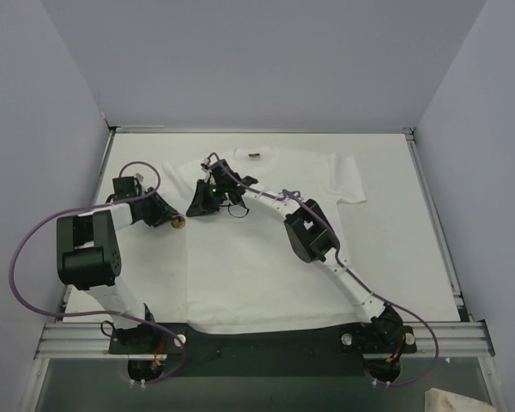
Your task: Pin the brooch onto the clothing
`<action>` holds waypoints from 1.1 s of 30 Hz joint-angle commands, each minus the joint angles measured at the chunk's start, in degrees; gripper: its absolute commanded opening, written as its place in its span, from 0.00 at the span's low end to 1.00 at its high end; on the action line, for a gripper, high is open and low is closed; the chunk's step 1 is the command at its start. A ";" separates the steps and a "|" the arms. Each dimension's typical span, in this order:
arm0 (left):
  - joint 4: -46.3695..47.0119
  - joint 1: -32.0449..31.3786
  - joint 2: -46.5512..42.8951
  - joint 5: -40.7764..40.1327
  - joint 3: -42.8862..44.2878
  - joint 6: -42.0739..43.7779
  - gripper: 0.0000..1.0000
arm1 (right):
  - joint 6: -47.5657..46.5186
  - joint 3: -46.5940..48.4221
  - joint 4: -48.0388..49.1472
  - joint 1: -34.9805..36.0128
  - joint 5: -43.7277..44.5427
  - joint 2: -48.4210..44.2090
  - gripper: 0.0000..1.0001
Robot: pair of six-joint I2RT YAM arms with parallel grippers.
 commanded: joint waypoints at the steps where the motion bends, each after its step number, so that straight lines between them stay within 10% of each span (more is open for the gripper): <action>1: -6.14 -0.69 0.11 -3.03 -0.22 2.09 0.42 | 0.56 -3.62 -4.19 -3.77 7.83 -0.79 0.00; 33: -10.45 -0.60 -7.98 -4.09 -0.31 4.21 0.45 | -8.49 -12.32 -4.19 -3.16 4.94 -16.52 0.00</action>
